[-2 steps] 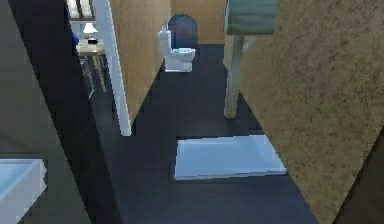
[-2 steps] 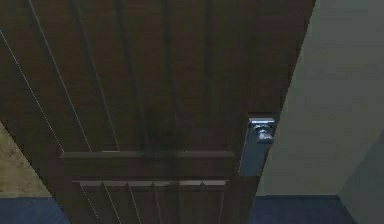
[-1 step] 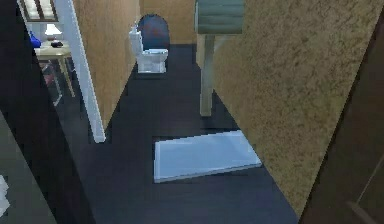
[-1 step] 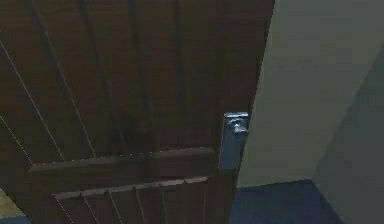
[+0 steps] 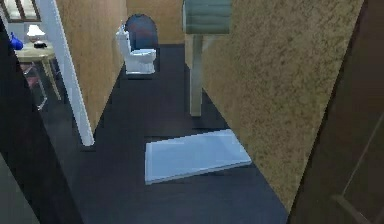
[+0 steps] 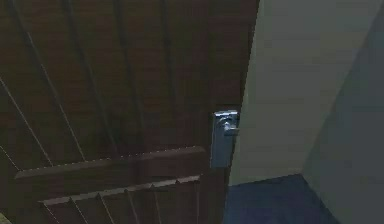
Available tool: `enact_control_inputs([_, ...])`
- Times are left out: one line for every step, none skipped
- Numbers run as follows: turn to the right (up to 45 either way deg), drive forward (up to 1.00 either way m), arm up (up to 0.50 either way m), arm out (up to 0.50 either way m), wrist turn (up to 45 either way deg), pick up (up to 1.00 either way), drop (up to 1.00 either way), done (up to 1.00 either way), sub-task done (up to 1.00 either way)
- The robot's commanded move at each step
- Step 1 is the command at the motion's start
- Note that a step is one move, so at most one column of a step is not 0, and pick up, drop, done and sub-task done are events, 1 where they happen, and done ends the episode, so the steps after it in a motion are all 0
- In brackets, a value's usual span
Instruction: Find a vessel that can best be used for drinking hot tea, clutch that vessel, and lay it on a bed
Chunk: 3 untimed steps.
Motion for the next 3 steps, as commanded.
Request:
enact_control_inputs([0.0, 0.75, 0.0, 0.0, 0.0, 0.0, 0.0, 0.0, 0.0])
enact_control_inputs([-45.0, 0.0, 0.0, 0.0, 0.0, 0.0, 0.0, 0.0, 0.0])
enact_control_inputs([-3.0, 0.0, 0.0, 0.0, 0.0, 0.0, 0.0, 0.0, 0.0])
